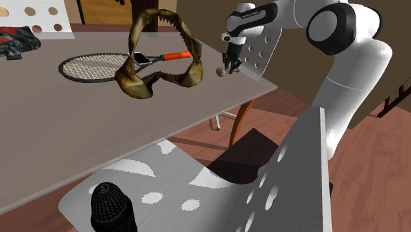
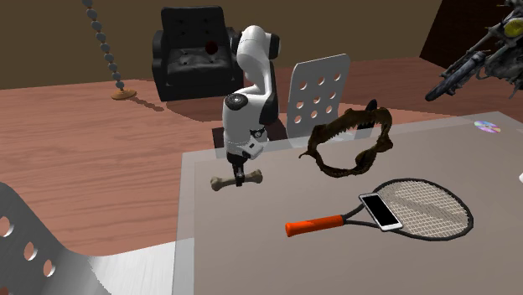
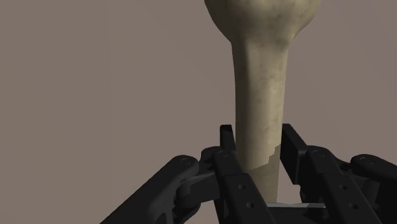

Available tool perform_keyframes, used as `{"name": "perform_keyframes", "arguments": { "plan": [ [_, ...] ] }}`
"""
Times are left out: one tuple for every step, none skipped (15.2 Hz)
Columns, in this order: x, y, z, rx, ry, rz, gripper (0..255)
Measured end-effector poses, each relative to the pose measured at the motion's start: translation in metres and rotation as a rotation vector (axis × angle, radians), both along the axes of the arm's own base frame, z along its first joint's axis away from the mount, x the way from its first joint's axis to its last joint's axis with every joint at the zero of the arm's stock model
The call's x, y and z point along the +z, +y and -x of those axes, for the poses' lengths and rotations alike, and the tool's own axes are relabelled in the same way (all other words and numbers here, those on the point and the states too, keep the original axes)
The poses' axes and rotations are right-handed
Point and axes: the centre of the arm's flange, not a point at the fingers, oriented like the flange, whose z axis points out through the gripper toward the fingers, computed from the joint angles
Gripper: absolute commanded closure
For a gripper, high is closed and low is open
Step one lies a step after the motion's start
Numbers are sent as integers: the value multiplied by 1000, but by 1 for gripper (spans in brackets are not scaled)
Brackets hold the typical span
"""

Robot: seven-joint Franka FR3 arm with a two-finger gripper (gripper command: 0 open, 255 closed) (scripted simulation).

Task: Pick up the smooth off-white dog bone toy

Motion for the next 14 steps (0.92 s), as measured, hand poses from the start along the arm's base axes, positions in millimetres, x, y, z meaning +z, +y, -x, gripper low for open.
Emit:
{"name": "perform_keyframes", "arguments": {
  "plan": [
    [0, 0, 0, 0, 0, 0, 255],
    [0, 0, 0, 0, 0, 0, 255],
    [0, 0, 0, 0, 0, 0, 255],
    [2, 0, 0, 0, 0, 0, 255],
    [6, 0, 0, 0, 0, 0, 255],
    [11, 0, 0, 0, 0, 0, 255],
    [15, 0, 0, 0, 0, 0, 255],
    [20, 1, 0, 0, 0, 0, 255],
    [26, 0, 0, 0, 0, 0, 255],
    [30, 1, -1, 0, 0, 0, 255],
    [35, 1, 0, 0, 0, 0, 255],
    [40, 0, 0, 0, 0, 0, 255],
    [46, -1, 0, 0, 0, 0, 255],
    [51, 0, 0, 0, 0, 0, 255]
  ]
}}
